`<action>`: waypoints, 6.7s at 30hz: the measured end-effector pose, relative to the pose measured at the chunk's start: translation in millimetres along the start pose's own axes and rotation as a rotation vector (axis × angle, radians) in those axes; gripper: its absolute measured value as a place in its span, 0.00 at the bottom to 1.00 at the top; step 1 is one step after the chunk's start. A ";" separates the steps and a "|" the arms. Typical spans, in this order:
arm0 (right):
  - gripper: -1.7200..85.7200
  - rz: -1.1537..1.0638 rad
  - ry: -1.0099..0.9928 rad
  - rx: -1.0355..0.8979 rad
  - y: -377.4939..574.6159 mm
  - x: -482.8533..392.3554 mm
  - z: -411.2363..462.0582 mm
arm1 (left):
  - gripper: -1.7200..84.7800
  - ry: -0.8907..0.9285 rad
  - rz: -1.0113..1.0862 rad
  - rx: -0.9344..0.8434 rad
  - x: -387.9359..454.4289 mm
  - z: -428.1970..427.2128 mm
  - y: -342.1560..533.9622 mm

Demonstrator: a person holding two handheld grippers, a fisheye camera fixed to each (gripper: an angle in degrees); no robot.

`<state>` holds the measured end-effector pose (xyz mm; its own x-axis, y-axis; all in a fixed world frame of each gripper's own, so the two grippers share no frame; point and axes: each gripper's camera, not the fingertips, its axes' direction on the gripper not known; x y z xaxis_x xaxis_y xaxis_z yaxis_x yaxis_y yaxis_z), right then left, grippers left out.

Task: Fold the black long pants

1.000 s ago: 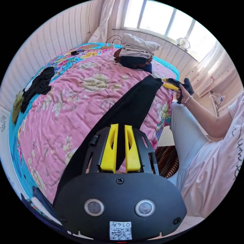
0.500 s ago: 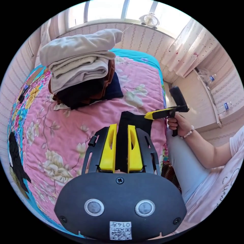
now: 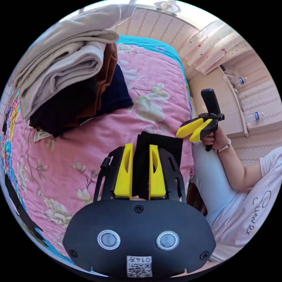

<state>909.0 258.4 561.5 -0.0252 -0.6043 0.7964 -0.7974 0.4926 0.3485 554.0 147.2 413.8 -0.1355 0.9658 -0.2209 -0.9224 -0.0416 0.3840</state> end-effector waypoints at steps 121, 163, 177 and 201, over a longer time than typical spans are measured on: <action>0.06 0.190 0.479 0.185 55.6 211.5 342.6 | 0.07 -0.184 -0.919 0.394 204.5 -302.9 600.6; 0.01 -0.835 0.799 -1.031 246.4 50.8 831.9 | 0.01 -0.398 -0.871 0.430 263.1 -192.9 551.8; 0.10 -0.170 0.704 0.114 136.8 127.8 332.7 | 0.01 -0.210 -0.730 0.565 261.8 -220.6 509.5; 0.05 0.021 0.263 0.496 27.2 252.6 111.0 | 0.08 -0.134 -0.279 0.296 51.5 -200.5 41.6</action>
<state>814.0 49.6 717.3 0.0562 -0.3894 0.9194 -0.9880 0.1113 0.1075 436.1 143.8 238.6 0.1713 0.9551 -0.2417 -0.7706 0.2827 0.5712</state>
